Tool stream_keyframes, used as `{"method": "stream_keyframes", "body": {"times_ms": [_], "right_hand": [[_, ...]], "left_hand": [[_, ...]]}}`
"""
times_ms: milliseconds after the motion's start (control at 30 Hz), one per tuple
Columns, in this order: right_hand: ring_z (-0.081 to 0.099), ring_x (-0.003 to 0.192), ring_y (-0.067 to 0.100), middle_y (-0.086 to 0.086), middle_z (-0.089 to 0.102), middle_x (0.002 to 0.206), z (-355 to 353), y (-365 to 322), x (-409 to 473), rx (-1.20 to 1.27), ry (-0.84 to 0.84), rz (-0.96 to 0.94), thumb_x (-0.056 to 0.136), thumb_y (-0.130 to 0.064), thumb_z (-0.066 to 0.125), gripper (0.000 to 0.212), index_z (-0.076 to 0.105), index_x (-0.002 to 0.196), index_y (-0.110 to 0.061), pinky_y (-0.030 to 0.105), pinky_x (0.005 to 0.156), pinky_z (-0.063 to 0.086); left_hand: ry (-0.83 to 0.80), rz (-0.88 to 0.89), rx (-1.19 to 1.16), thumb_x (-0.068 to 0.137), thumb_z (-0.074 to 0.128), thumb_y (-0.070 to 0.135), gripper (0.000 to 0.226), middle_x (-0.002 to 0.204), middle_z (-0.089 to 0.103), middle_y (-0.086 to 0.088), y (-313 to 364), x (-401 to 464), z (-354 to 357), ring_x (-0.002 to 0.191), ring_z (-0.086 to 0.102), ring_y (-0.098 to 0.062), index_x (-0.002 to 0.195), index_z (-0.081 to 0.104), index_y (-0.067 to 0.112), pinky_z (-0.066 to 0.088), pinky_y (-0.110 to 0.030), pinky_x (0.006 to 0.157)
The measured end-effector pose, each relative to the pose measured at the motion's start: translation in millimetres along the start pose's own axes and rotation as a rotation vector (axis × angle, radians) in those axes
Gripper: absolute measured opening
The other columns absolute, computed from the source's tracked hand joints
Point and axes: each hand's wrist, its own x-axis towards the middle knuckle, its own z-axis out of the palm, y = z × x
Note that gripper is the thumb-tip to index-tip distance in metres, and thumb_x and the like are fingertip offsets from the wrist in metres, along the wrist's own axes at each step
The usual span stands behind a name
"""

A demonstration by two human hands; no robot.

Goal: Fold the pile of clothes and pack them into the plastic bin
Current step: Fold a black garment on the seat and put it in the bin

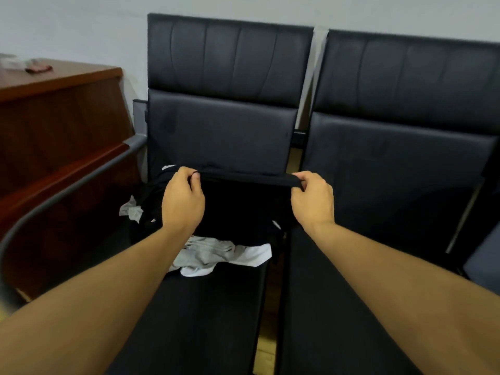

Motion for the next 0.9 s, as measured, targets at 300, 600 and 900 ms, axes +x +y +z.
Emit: {"method": "stream_keyframes", "body": {"times_ms": [300, 600, 900], "right_hand": [[0.062, 0.077, 0.018, -0.004, 0.059, 0.084, -122.4, -39.1, -3.7, 0.023, 0.203, -0.036, 0.101, -0.006, 0.039, 0.028, 0.055, 0.117, -0.022, 0.035, 0.066, 0.05], [0.059, 0.081, 0.028, 0.005, 0.065, 0.091, -246.3, -43.5, -13.0, -0.173, 0.39, -0.079, 0.103, -0.015, 0.041, 0.027, 0.056, 0.123, -0.026, 0.039, 0.068, 0.045], [0.063, 0.095, 0.037, 0.011, 0.067, 0.112, -348.6, -34.0, -12.2, -0.549, 0.396, -0.101, 0.106, -0.026, 0.045, 0.028, 0.058, 0.131, -0.024, 0.04, 0.07, 0.045]], "left_hand": [[-0.241, 0.083, -0.186, 0.099, 0.052, 0.05, 0.033, 0.083, 0.056, 0.004, 119.0, -20.5, -21.5, 0.075, 0.056, -0.015, 0.105, 0.041, 0.019, 0.041, -0.034, 0.068], [-0.342, 0.367, 0.066, 0.091, 0.06, 0.005, 0.029, 0.094, 0.065, -0.004, 204.1, -29.8, -36.2, 0.074, 0.063, -0.021, 0.105, 0.046, 0.027, 0.055, -0.045, 0.067], [-0.387, 0.585, 0.233, 0.089, 0.048, -0.011, 0.039, 0.119, 0.045, -0.011, 285.1, -31.8, -34.5, 0.093, 0.054, -0.029, 0.122, 0.054, 0.011, 0.047, -0.037, 0.08]]}}
